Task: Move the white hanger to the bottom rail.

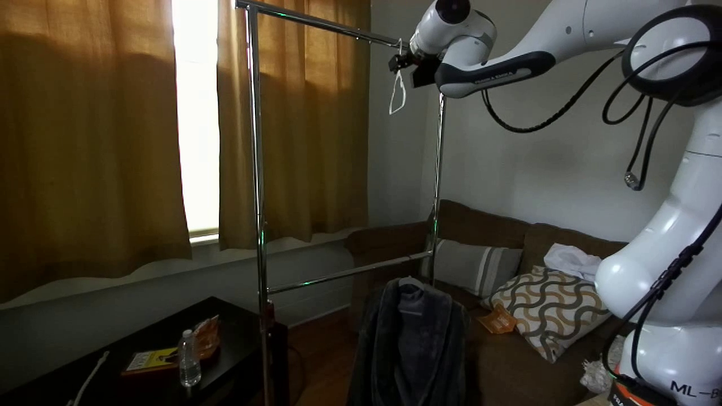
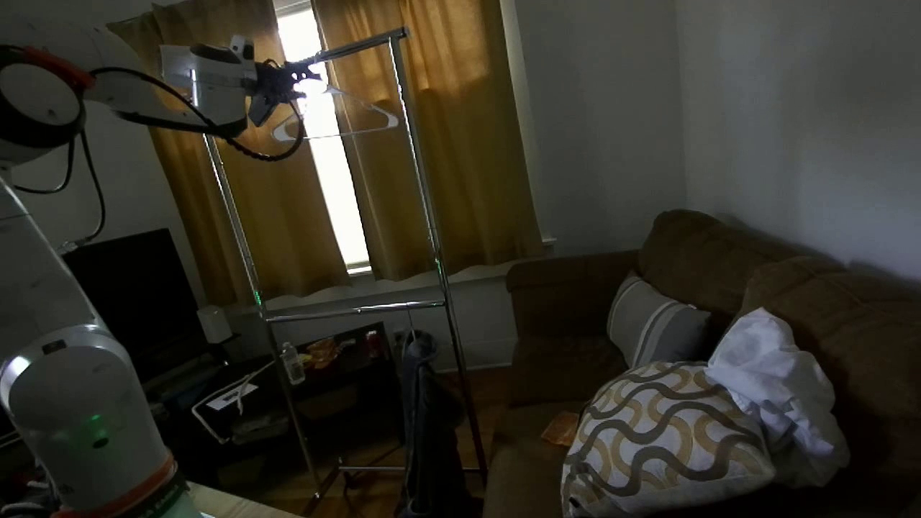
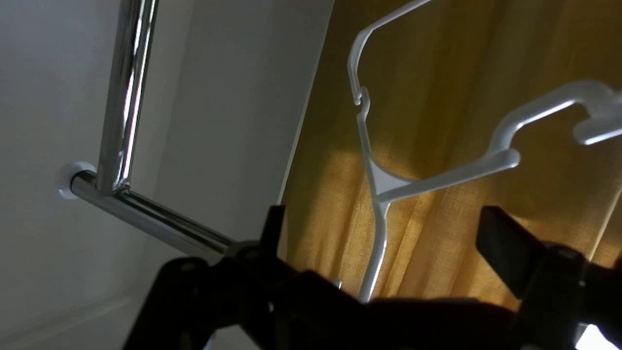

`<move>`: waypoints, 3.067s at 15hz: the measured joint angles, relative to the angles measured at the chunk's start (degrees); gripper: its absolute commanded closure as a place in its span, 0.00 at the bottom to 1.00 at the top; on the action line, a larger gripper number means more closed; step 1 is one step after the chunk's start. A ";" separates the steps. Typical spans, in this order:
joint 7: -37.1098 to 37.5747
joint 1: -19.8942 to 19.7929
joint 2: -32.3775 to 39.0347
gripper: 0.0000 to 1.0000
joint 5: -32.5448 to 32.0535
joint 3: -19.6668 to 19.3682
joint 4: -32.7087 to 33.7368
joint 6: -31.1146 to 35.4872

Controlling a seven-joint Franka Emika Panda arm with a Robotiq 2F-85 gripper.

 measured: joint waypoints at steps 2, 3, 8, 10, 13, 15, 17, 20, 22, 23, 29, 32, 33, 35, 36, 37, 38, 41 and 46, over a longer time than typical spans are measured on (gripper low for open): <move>3.28 0.00 1.39 0.00 -1.76 0.71 1.06 -0.48; 4.58 0.01 2.05 0.00 -2.46 0.99 1.57 -0.65; 9.14 0.08 4.78 0.50 -5.39 1.66 3.80 -0.78; 9.79 0.10 5.63 0.65 -5.63 1.83 4.59 -0.78; 10.14 0.17 6.52 0.88 -5.81 1.95 5.32 -0.78; 10.21 0.18 6.90 1.00 -5.97 1.97 5.77 -0.78; 10.22 0.18 7.12 1.00 -6.02 1.97 6.10 -0.78; 10.26 0.18 7.21 0.98 -6.04 1.97 6.26 -0.79; 10.26 0.17 7.22 0.98 -6.05 1.96 6.27 -0.79; 10.31 0.17 7.22 0.98 -6.09 1.96 6.30 -0.79; 12.21 0.39 6.44 0.98 -7.50 2.07 7.05 -0.79; 12.58 0.71 4.90 0.98 -7.38 2.25 6.69 -0.79; 12.70 0.78 4.14 0.98 -7.31 2.26 6.18 -0.79; 13.00 0.86 2.35 0.98 -7.09 2.26 4.70 -0.79; 13.24 0.86 1.38 0.98 -6.79 2.25 3.75 -0.79; 13.36 0.86 0.33 0.98 -6.18 2.21 2.63 -0.79; 13.38 0.86 -0.72 0.98 -5.21 2.14 1.38 -0.79; 13.34 0.97 -3.84 0.98 -0.76 1.80 -2.97 -0.79; 13.32 1.65 -8.99 0.98 5.24 0.95 -10.32 -0.79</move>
